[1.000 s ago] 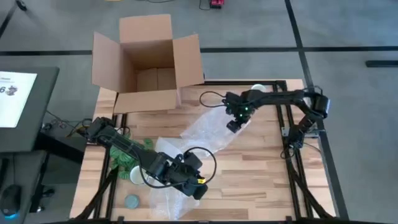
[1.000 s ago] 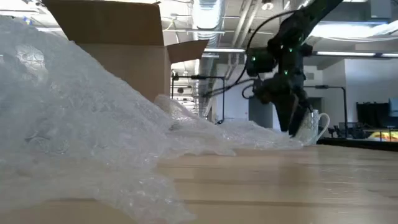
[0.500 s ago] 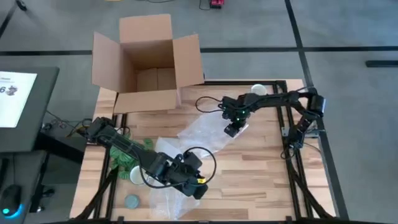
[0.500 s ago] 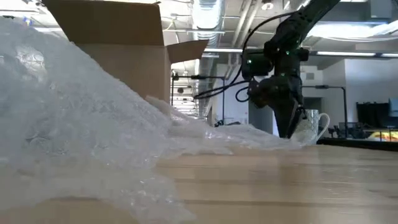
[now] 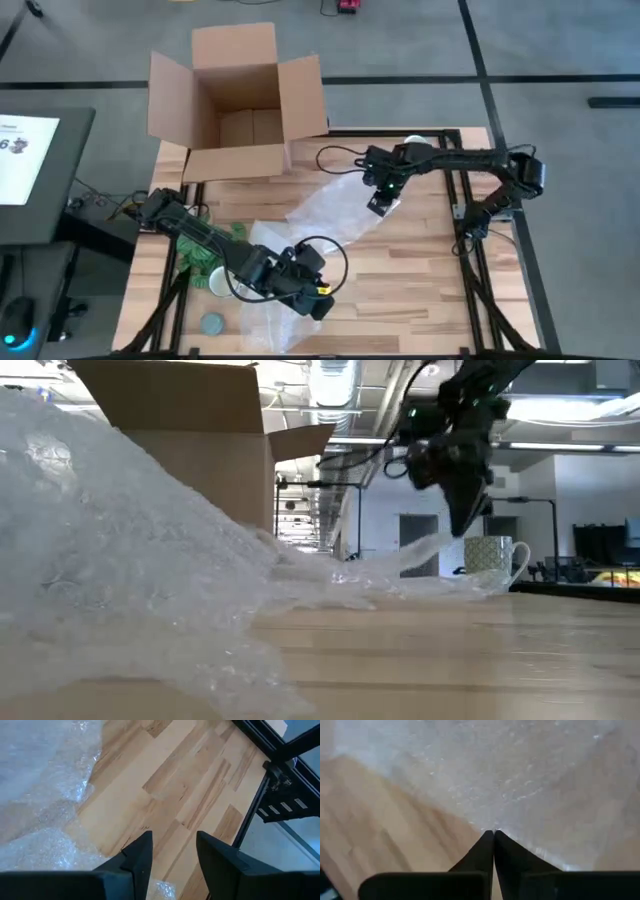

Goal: Wrap mug
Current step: Prepare the bubble wrap, then wrap the green mug with bubble wrap

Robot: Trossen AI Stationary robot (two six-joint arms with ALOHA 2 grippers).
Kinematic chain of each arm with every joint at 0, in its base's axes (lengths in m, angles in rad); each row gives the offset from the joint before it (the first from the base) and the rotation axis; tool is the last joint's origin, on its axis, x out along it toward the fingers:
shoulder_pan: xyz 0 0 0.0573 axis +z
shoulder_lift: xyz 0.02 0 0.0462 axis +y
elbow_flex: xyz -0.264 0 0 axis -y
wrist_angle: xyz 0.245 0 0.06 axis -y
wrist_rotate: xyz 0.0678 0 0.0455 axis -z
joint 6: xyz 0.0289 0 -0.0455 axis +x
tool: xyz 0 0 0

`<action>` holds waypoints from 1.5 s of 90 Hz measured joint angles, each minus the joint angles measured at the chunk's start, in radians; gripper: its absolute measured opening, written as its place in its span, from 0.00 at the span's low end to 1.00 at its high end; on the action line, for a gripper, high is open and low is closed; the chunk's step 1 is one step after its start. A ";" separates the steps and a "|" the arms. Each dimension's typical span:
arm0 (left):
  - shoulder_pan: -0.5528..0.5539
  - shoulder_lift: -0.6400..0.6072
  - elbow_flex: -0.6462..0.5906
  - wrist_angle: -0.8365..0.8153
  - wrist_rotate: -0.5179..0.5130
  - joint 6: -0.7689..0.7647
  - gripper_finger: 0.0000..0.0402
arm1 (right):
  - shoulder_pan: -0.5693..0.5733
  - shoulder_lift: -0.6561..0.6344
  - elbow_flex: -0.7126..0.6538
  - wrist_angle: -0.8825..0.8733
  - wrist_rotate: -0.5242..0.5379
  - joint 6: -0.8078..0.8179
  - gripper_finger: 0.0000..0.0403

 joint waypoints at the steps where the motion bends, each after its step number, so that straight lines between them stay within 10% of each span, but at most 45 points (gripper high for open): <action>1: 0.000 0.000 0.000 0.000 0.000 0.000 0.33 | 0.008 -0.008 0.000 -0.011 -0.002 0.005 0.00; 29: 0.000 0.000 0.000 0.023 -0.003 0.024 0.33 | 0.439 -0.142 0.000 -0.440 -0.125 0.261 0.00; 69: 0.029 0.000 0.000 0.133 -0.006 0.142 0.33 | 0.953 -0.068 0.000 -0.383 -0.732 0.539 0.00; 97: 0.136 0.000 -0.069 0.328 0.056 0.261 0.33 | 0.970 -0.152 0.032 -0.394 -0.710 0.662 0.04; 135: 0.257 0.032 -0.421 0.927 0.194 0.255 0.33 | 0.943 -0.389 0.117 -0.341 -0.393 0.911 0.29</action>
